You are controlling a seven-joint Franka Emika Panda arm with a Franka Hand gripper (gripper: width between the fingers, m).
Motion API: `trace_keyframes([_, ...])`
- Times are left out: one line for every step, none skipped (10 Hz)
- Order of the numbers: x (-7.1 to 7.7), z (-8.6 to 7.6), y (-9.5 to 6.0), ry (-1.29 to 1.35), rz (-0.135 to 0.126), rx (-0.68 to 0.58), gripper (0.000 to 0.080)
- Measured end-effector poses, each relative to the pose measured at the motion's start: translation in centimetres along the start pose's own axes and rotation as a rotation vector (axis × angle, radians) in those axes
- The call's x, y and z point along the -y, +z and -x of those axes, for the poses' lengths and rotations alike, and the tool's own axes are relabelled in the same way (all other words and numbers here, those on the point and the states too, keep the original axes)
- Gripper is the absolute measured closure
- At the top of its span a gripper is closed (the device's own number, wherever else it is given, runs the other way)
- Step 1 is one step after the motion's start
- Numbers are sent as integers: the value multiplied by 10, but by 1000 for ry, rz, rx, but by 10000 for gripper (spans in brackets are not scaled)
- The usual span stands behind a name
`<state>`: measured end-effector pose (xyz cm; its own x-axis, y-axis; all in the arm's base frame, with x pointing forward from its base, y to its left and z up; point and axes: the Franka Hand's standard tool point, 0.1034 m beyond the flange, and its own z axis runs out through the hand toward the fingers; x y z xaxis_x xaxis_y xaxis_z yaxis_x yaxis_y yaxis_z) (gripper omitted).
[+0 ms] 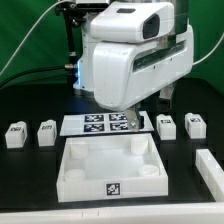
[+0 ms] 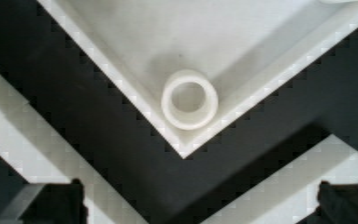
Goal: Assemble one leg
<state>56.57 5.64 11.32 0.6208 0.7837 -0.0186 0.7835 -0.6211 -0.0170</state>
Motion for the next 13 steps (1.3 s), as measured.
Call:
trace_keyframes([0, 0, 0, 0, 0, 0, 150])
trace_keyframes([0, 0, 0, 0, 0, 0, 150])
trace_keyframes([0, 0, 0, -17, 0, 0, 150])
trace_keyframes([1, 1, 1, -44, 1, -1, 150])
trace_keyframes([12, 10, 7, -53, 3, -3, 150])
trace_keyframes([24, 26, 13, -202, 7, -5, 150])
trace_keyframes([34, 47, 21, -359, 14, -10, 150])
trace_keyframes([42, 70, 31, -477, 15, -12, 150])
trace_keyframes([47, 91, 42, -592, 16, -16, 150])
trace_keyframes([52, 106, 54, -653, 5, -15, 150])
trace_keyframes([53, 113, 63, -683, 6, -21, 150])
trace_keyframes([54, 118, 76, -671, 10, -30, 150])
trace_keyframes([55, 122, 88, -662, -1, -31, 150])
